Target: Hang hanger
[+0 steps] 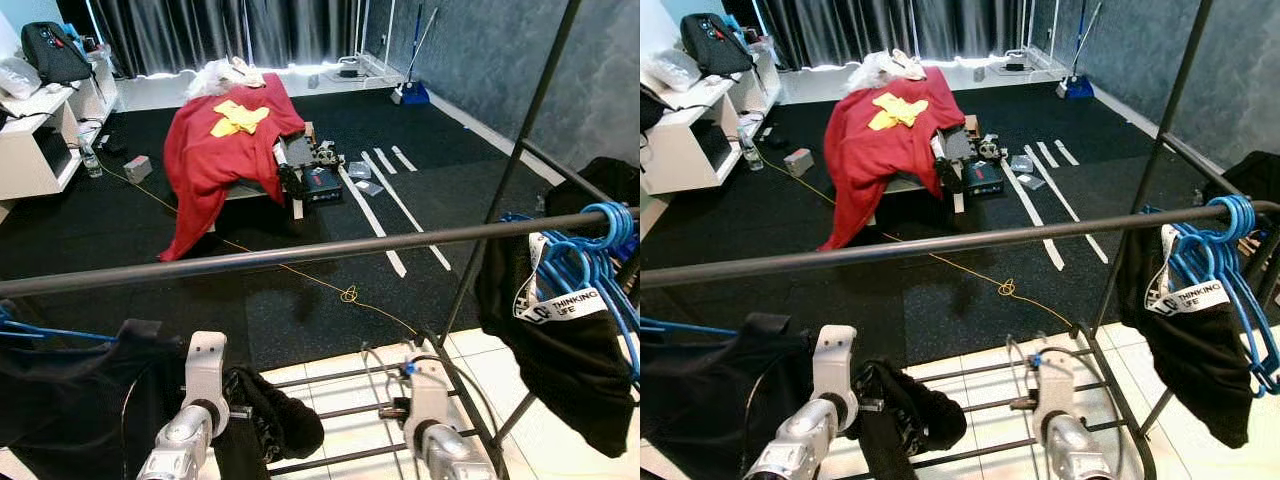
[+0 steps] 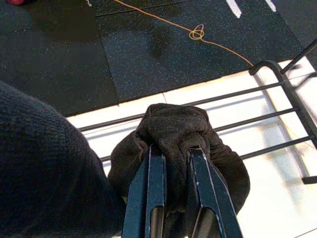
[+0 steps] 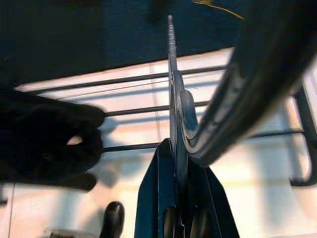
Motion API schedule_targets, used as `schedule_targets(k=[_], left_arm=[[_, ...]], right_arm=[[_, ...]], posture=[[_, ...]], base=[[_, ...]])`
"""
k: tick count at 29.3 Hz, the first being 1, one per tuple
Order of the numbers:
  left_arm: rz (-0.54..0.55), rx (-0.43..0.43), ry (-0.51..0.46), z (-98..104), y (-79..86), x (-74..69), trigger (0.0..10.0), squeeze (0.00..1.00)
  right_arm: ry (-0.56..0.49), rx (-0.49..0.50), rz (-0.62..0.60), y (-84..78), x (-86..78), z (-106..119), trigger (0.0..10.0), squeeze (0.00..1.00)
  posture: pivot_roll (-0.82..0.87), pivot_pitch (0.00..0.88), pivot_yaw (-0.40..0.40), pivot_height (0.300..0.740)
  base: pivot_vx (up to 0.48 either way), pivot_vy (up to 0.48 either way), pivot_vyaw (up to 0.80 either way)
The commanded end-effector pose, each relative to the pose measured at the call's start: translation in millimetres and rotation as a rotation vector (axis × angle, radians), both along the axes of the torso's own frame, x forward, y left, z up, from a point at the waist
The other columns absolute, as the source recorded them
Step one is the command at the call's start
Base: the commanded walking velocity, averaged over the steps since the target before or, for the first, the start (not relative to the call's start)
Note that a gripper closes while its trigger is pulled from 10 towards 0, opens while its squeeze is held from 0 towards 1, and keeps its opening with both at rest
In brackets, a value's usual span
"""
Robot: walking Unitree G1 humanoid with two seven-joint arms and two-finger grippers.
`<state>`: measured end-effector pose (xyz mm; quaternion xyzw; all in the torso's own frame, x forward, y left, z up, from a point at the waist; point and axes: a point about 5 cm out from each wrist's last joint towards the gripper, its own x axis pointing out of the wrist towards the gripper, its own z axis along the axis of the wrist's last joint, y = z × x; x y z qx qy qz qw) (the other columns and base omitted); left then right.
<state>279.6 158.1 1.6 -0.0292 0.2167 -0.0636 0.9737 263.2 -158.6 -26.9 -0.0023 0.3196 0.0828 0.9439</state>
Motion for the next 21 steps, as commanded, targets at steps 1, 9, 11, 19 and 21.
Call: schedule_targets(k=[1, 9, 11, 19, 21], left_arm=[[0.009, 0.009, -0.024, 3, 4.3, 2.7, 10.0, 0.0], [0.055, 0.009, -0.022, 6, 9.0, 4.6, 10.0, 0.0], [0.03, 0.024, -0.039, 11, 8.9, 8.8, 10.0, 0.0], [0.035, -0.015, -0.042, 12, 7.8, 8.7, 10.0, 0.0], [0.039, -0.02, -0.039, 10, 6.8, 6.9, 10.0, 0.0]], right_arm=[[-0.018, -0.015, 0.101, 14.0, 3.1, 2, 10.0, 0.0], [-0.011, 0.038, 0.064, 17.3, 6.5, 4, 10.0, 0.0], [-0.009, 0.041, 0.052, 18.0, 7.3, 3, 10.0, 0.0], [-0.021, 0.065, 0.034, 20.9, 11.5, 6, 10.0, 0.0], [-0.021, 0.072, 0.05, 23.0, 10.0, 5, 10.0, 0.0]], posture=[[0.02, 0.025, 0.036, 0.74], [0.04, 0.027, 0.034, 0.74], [0.06, 0.036, 0.036, 0.74], [0.04, 0.07, 0.024, 0.74], [0.05, 0.072, 0.014, 0.74]], base=[[0.0, 0.0, 0.0], [0.0, 0.0, 0.0], [0.0, 0.0, 0.0], [0.0, 0.0, 0.0], [0.0, 0.0, 0.0]])
